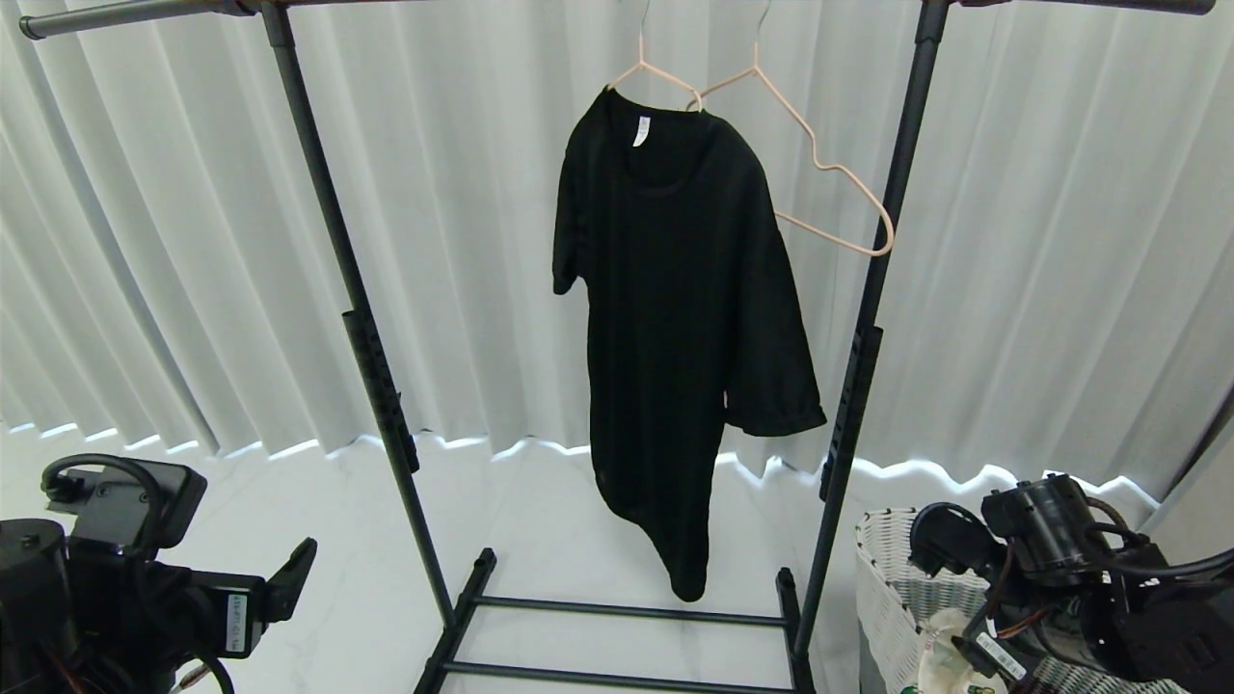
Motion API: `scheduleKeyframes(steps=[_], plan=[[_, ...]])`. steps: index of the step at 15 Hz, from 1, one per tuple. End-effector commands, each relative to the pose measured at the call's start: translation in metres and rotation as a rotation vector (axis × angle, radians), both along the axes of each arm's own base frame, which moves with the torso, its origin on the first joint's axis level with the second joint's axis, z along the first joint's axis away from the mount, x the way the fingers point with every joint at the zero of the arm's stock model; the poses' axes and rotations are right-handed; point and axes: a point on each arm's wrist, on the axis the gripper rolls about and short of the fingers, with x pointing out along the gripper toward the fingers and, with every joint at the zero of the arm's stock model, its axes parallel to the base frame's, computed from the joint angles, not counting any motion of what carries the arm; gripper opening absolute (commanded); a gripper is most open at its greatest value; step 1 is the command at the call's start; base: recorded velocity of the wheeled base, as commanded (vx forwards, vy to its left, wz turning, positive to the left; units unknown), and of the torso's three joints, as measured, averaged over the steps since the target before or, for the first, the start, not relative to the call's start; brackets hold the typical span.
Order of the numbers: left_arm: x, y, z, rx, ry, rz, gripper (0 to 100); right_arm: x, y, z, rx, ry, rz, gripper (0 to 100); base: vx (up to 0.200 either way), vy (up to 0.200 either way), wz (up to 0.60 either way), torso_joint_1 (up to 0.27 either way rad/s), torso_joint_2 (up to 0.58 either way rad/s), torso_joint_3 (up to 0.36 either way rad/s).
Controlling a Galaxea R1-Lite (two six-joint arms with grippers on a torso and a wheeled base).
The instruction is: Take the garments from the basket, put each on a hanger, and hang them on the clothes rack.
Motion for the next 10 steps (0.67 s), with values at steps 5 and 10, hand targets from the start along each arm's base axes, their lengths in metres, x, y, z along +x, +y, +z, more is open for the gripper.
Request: scheduleKeyframes(steps=[5, 10], plan=[[-0.001, 0.000, 0.002, 0.001, -0.013, 0.002, 100, -0.001, 0.001, 0.029, 0.054, -0.134, -0.002, 0, 0.000, 0.000, 0.00, 0.000, 0.00, 0.000], [-0.008, -0.004, 0.006, -0.005, -0.044, -0.036, 100, -0.005, 0.012, 0.102, 0.145, -0.309, 0.041, 0, -0.120, 0.000, 0.00, 0.006, 0.00, -0.002]])
